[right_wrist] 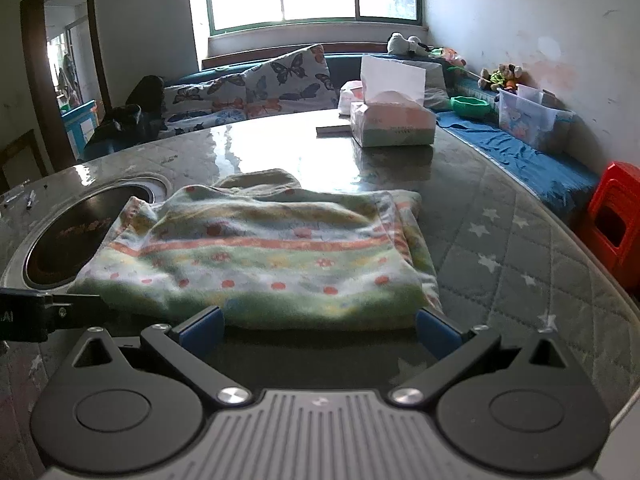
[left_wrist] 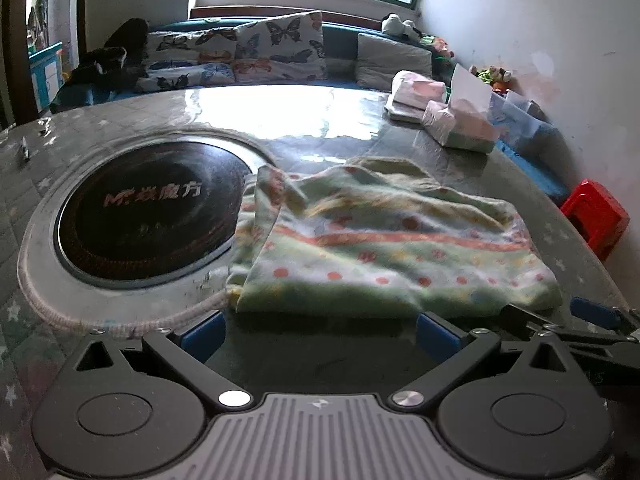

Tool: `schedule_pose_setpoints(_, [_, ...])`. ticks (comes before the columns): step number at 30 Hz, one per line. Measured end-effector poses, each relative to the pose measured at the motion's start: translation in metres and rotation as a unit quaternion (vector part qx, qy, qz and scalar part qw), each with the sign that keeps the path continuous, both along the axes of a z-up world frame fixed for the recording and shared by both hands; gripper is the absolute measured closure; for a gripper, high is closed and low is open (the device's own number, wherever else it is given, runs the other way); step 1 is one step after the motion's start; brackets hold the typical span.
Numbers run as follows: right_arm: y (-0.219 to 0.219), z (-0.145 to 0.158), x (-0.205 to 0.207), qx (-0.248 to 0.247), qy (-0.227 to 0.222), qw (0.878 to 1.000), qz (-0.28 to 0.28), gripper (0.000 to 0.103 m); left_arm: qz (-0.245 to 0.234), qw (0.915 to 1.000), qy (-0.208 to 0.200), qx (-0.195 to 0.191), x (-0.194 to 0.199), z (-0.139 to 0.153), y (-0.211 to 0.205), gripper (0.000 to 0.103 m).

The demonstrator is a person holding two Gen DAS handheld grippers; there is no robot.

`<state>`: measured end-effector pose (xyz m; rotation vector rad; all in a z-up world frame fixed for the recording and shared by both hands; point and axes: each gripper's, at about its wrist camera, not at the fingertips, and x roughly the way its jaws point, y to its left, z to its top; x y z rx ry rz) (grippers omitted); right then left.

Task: Fold clothes

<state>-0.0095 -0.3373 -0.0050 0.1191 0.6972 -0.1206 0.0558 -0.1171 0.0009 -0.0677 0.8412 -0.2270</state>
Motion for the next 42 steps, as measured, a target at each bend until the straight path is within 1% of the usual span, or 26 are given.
schedule_pose_setpoints(4, [0.001,-0.002,-0.006,0.004,0.001,1.000,-0.004,0.000,0.009,0.9999,0.008,-0.007,-0.007,-0.003,0.002,0.000])
schedule_pose_setpoints(9, [0.005,-0.003,-0.011,0.000,-0.003,1.000,-0.004,0.000,0.020,0.9996,-0.003,0.019,-0.016,-0.004,0.000,0.000])
schedule_pose_setpoints(12, [0.007,-0.005,-0.015,0.002,-0.005,1.000,-0.007,0.000,0.023,0.9997,0.001,0.009,-0.020,-0.006,0.001,0.000])
schedule_pose_setpoints(19, [0.009,-0.012,-0.021,0.000,0.003,1.000,-0.009,0.000,0.016,0.9999,0.004,0.000,-0.028,-0.010,-0.002,0.000])
schedule_pose_setpoints(27, [0.007,-0.014,-0.025,0.000,0.002,1.000,-0.011,0.000,0.017,0.9998,0.011,0.000,-0.032,-0.017,-0.003,0.000])
schedule_pose_setpoints(42, [0.009,-0.014,-0.032,0.003,-0.002,1.000,-0.003,0.000,0.014,0.9998,0.015,0.008,-0.044,-0.020,-0.008,0.000])
